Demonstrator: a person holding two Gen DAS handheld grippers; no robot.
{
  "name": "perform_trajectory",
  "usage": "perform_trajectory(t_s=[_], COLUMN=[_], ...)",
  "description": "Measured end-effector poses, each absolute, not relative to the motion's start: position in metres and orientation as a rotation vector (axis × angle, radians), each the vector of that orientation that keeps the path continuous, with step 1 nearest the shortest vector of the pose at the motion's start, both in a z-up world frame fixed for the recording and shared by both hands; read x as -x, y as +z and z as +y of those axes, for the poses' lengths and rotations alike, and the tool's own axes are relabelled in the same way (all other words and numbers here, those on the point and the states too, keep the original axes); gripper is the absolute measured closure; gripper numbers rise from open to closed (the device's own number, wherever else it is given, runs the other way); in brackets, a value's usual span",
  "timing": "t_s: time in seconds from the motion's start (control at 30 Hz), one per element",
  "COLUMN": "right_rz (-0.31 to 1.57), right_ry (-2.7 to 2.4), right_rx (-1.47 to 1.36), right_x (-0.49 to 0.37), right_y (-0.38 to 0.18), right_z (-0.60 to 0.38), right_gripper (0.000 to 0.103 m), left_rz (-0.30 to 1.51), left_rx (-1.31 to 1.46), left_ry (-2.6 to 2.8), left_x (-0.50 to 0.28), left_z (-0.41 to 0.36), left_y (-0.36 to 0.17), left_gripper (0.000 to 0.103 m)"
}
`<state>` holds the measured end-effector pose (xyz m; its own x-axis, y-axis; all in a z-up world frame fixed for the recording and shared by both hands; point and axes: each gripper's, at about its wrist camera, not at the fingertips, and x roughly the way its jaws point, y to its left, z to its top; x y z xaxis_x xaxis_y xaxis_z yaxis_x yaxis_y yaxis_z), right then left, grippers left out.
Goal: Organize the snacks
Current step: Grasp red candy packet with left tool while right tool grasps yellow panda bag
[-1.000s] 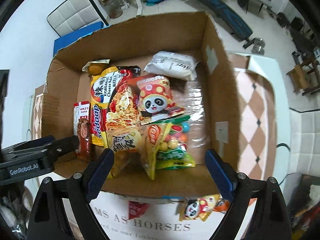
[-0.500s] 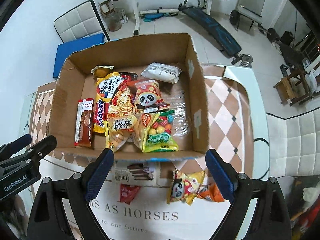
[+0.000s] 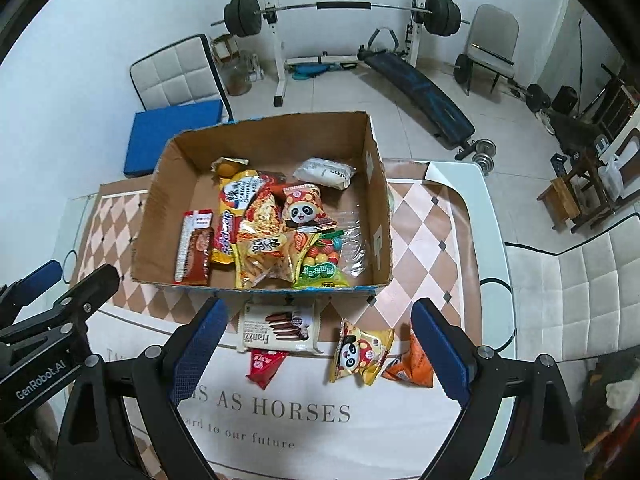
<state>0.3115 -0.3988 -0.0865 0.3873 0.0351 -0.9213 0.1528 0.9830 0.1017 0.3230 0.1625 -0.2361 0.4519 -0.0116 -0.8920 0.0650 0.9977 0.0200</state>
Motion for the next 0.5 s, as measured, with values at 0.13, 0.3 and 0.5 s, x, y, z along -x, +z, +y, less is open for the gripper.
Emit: perform_trajectory(t_s=[0.13,0.3,0.5], right_rz=[1.162,1.202,1.384], right_ry=[-0.064,-0.078,-0.139], right_rx=[-0.221,-0.306,-0.536], right_x=[-0.298,-0.283,-0.27], right_y=[-0.078,-0.097,-0.181], right_z=[-0.402,-0.422,-0.465], right_gripper=[0.007,0.006,0.006], left_rz=[1.079,1.094,1.25], left_rx=[-0.05,-0.052,-0.025], left_ry=[-0.032,-0.011,0.0], left_x=[-0.313,-0.303,-0.299], left_z=[0.162,0.161,0.159], left_y=[-0.229,-0.239,-0.301], left_gripper=[0.015,0.015,0.015])
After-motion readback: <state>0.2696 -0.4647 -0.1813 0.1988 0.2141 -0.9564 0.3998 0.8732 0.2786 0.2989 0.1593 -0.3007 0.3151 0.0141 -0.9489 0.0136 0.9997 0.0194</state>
